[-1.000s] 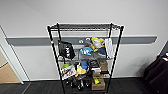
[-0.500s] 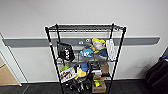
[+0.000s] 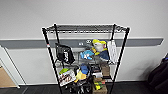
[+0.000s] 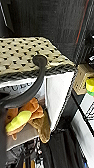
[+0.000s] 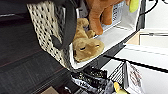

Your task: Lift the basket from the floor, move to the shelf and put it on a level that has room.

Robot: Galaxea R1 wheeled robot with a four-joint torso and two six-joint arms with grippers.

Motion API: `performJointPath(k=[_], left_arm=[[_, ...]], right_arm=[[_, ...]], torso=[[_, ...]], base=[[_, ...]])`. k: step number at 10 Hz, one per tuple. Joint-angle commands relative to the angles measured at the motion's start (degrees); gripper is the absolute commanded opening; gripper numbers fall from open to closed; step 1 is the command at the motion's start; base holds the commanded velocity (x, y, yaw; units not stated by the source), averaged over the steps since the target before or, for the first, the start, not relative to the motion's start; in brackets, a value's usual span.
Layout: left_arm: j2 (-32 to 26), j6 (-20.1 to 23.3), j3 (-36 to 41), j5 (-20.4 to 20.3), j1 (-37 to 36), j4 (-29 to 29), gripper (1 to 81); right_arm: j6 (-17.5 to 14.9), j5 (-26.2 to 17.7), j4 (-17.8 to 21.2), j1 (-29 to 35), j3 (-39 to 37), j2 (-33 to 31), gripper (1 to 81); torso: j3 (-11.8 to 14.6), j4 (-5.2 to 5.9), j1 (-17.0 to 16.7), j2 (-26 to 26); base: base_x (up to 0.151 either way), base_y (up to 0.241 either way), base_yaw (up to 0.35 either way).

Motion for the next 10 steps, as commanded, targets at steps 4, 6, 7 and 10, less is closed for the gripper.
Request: performJointPath(k=[4,6,7,10], left_arm=[[-1.5,0.2,2.6,2.6,-6.2,-1.4,1.0],[-1.5,0.3,2.6,2.5,-6.2,-1.4,1.0],[-1.5,0.3,2.6,2.5,-6.1,-1.4,1.0],[-1.4,0.3,2.6,2.5,-5.9,-1.4,1.0]], right_arm=[[0.5,-1.6,0.9,6.4,3.3,-1.5,1.0],[0.5,-1.6,0.9,6.5,3.2,-1.5,1.0],[0.5,-1.6,0.9,6.4,3.2,-1.5,1.0],[0.5,-1.6,0.7,6.3,3.3,-1.5,1.0]], torso=[[0.0,0.0,0.0,0.0],[0.0,0.0,0.0,0.0],[0.0,0.0,0.0,0.0],[0.0,0.0,0.0,0.0]], base=[[0.113,0.0,0.0],[0.113,0.0,0.0],[0.113,0.0,0.0],[0.113,0.0,0.0]])
